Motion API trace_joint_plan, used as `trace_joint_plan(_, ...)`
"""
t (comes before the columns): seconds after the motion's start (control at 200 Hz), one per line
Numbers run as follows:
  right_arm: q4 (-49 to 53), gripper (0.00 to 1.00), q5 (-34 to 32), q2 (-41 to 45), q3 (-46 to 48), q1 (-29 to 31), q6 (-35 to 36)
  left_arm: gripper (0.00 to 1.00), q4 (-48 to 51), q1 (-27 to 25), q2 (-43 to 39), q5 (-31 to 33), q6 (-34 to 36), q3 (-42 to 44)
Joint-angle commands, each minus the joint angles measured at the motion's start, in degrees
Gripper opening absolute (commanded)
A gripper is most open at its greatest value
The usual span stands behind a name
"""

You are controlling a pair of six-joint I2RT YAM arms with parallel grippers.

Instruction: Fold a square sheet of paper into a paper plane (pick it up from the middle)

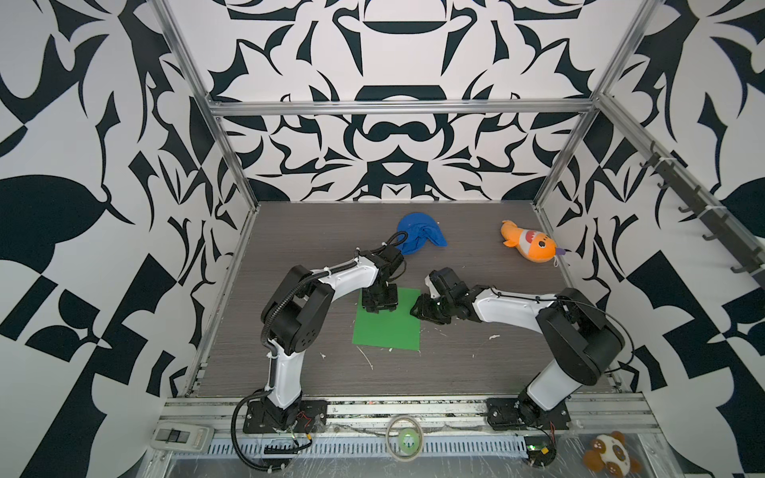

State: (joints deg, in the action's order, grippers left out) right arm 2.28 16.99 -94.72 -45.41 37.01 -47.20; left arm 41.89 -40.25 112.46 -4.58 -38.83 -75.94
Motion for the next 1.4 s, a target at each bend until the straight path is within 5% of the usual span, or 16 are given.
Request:
trace_joint_plan(0.0,-1.0,0.43,1.5,-2.2,-1.2,0.4,-1.0,0.49,-4.7,0.5,4.9,-4.1,0.5,5.1)
trace_joint_plan(0.455,-2.7,0.35,1.9,-6.0,-1.9,0.7,-2.0,0.59,-8.4,2.7,2.7,-7.6,0.8,8.9)
trace_joint_plan(0.915,1.3,0.36,-4.6,1.1,-0.1,0.7,-0.7,0.72,-18.9,7.6,-4.0,-14.3,-1.7,17.8)
trace_joint_plan(1.395,-0.7,0.34,2.1,-5.8,-3.4,1.9,0.5,0.73,-15.5,7.4,-0.7,-12.3,-0.3,16.0)
